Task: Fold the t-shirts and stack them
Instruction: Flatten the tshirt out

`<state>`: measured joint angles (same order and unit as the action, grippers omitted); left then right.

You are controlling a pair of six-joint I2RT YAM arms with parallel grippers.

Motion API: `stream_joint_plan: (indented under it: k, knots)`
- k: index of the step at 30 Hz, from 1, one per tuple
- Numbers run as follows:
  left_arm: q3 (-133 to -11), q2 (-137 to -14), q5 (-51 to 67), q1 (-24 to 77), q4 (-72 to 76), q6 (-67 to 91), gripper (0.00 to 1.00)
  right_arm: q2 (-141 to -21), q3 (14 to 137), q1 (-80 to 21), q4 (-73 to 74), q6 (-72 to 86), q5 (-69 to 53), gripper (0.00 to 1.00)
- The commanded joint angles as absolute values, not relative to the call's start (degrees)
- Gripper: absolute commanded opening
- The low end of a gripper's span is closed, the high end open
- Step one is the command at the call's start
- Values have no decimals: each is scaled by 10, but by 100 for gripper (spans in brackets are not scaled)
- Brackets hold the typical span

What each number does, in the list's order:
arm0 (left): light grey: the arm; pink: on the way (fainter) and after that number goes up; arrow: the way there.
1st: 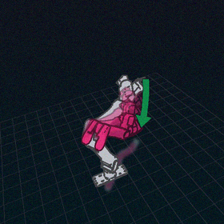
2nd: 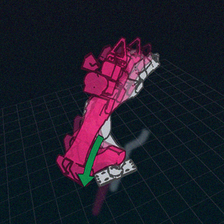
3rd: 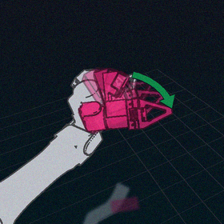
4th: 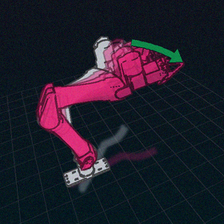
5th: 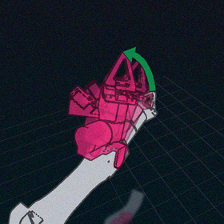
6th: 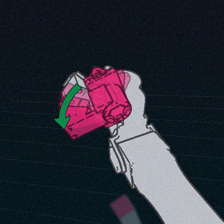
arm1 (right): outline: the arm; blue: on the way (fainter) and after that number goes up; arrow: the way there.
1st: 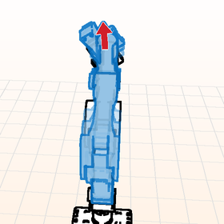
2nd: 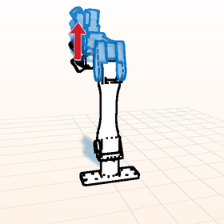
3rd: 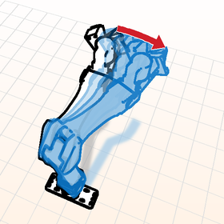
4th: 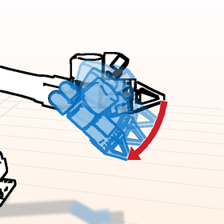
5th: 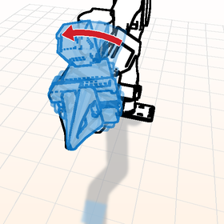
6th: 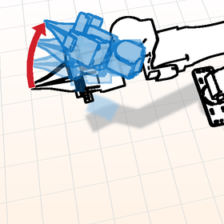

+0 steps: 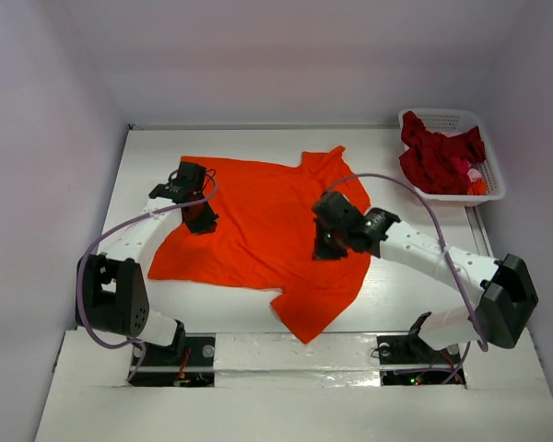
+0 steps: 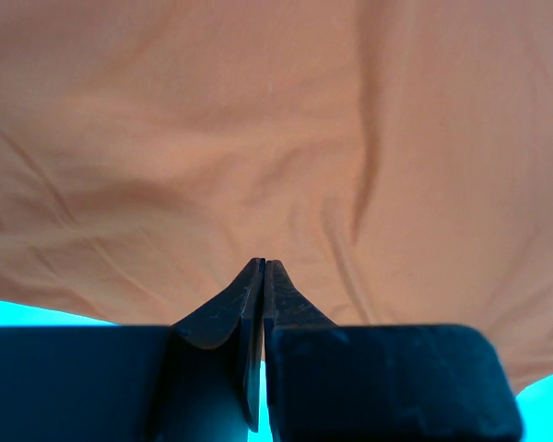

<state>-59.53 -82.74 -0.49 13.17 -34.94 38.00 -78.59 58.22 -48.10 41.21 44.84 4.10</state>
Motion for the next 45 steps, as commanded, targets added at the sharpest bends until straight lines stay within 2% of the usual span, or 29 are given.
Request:
stream_joint_plan:
  k: [1,9,13,30,45]
  knots:
    - [-624,-811,-8,136,-367,381,0,-835,680,-485,426,422,76,0]
    - [-628,-814,-14,136,-372,374,0,-1087,758,-490,354,394,53,0]
    - [-639,-809,-17,136,-380,373,0,-1121,738,-490,335,403,37,0]
    - [-705,-802,-25,136,-427,364,0,-997,540,-496,337,461,27,0]
    - [-686,-785,-23,136,-434,354,0,-922,455,-496,352,490,28,0]
